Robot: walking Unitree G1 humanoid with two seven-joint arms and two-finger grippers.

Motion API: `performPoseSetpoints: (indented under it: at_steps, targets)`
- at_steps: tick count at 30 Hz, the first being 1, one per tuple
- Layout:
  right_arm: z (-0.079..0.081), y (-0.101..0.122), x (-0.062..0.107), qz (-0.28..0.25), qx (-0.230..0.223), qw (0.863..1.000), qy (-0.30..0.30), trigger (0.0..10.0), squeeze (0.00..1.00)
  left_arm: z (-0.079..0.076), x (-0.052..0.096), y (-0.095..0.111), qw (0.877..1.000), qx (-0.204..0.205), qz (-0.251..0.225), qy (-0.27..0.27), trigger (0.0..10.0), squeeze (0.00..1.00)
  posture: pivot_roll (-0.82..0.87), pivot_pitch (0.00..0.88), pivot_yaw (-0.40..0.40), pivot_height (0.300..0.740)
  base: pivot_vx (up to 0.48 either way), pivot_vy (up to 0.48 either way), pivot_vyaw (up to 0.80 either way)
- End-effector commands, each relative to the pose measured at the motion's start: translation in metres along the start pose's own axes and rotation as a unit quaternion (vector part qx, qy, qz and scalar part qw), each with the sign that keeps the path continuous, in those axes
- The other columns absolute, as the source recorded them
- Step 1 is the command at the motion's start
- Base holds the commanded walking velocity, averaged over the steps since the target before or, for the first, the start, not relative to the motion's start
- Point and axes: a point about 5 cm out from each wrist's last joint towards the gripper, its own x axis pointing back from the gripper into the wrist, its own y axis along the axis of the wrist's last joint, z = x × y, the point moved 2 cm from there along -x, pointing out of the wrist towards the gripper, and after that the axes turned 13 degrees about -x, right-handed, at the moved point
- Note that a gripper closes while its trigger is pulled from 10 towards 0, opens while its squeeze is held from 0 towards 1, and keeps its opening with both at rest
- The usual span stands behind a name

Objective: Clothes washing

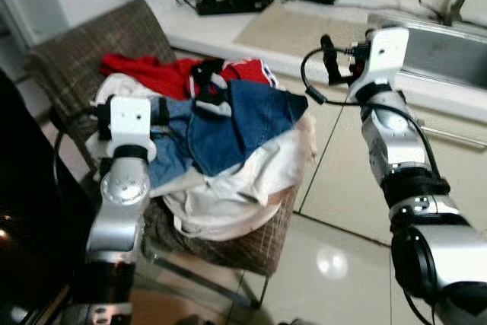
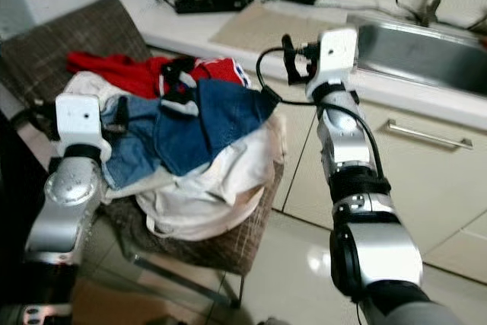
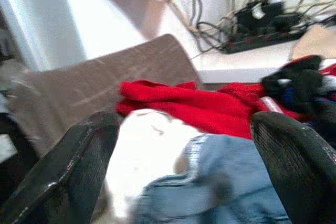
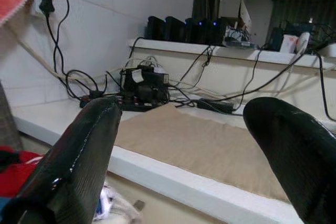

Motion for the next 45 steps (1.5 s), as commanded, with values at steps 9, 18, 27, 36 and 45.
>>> performPoseSetpoints:
  at_steps: [9, 18, 27, 36, 45]
  targets:
    - [-0.004, -0.044, 0.068, 0.006, 0.017, 0.999, -0.046, 10.0, 0.0, -0.042, -0.065, 0.052, 0.986, 0.055, 0.033, -0.151, 10.0, 0.0, -0.12, 0.0, 0.068, 0.74, 0.0, 0.0, 0.0]
    - [-0.019, -0.06, 0.132, 0.039, 0.024, 0.992, -0.121, 10.0, 0.0, -0.065, -0.093, 0.091, 0.977, 0.097, 0.046, -0.186, 10.0, 0.0, -0.3, 0.066, 0.193, 0.74, 0.0, 0.0, 0.0]
    - [-0.019, -0.05, 0.147, 0.039, 0.03, 0.989, -0.137, 10.0, 0.0, -0.078, -0.092, 0.083, 0.977, 0.074, 0.07, -0.185, 10.0, 0.0, -0.36, 0.076, 0.227, 0.74, 0.0, 0.0, 0.0]
    - [-0.015, -0.051, 0.154, 0.055, 0.03, 0.989, -0.137, 10.0, 0.0, -0.059, -0.101, 0.091, 0.985, 0.085, 0.062, -0.138, 10.0, 0.0, -0.37, 0.089, 0.222, 0.74, 0.0, 0.0, 0.0]
    - [-0.009, -0.053, 0.152, 0.077, 0.024, 0.99, -0.117, 10.0, 0.0, -0.011, -0.111, 0.076, 0.997, -0.008, 0.057, -0.054, 10.0, 0.0, -0.35, 0.102, 0.185, 0.74, 0.0, 0.0, 0.0]
